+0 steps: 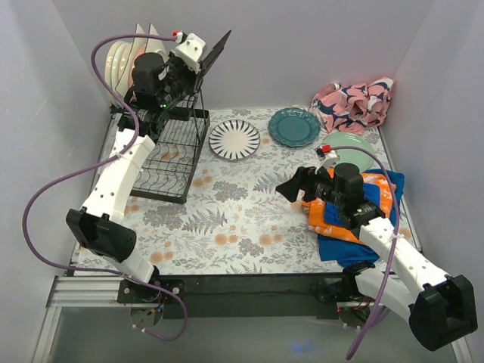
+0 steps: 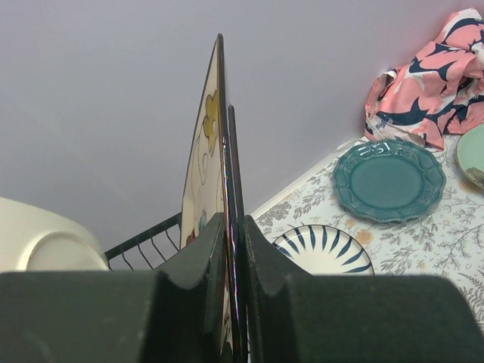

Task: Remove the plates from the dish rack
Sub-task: Unload the plate from the dish rack.

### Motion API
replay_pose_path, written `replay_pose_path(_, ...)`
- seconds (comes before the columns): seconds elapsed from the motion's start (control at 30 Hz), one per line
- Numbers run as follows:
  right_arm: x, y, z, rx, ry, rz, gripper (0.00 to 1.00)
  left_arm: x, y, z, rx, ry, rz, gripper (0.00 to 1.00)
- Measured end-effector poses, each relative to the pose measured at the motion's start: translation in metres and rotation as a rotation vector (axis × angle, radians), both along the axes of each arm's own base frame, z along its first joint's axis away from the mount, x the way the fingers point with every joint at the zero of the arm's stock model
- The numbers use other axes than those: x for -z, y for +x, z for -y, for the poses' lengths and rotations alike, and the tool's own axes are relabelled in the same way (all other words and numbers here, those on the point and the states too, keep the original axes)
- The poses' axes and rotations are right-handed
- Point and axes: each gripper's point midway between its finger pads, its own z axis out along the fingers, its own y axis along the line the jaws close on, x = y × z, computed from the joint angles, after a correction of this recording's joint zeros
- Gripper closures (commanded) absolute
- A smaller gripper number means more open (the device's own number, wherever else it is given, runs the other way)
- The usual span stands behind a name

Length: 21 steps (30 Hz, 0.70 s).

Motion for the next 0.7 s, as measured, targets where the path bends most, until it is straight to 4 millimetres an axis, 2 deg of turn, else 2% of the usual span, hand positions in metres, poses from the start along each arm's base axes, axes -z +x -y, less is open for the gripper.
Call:
replay_pose_path(0.23,0.001,0.001,-0.001,0.006,0.011,-0.021,0.08,-0.006,-0.028,0.01,0.014,0.041,0.051,1.0)
replay_pose_path(0.5,-0.008,0.0,0.004,0.061,0.042,-0.033,0.06,-0.036,-0.055,0.023,0.031,0.059,0.158,1.0)
replay_pose_path(0.6,-0.016,0.001,0.004,0.08,0.071,-0.046,0.05,-0.036,-0.06,0.034,0.044,0.069,0.176,1.0)
replay_pose_path(0.7,-0.021,0.002,0.003,0.095,0.094,-0.066,0.02,-0.023,-0.063,0.052,0.059,0.086,0.177,1.0)
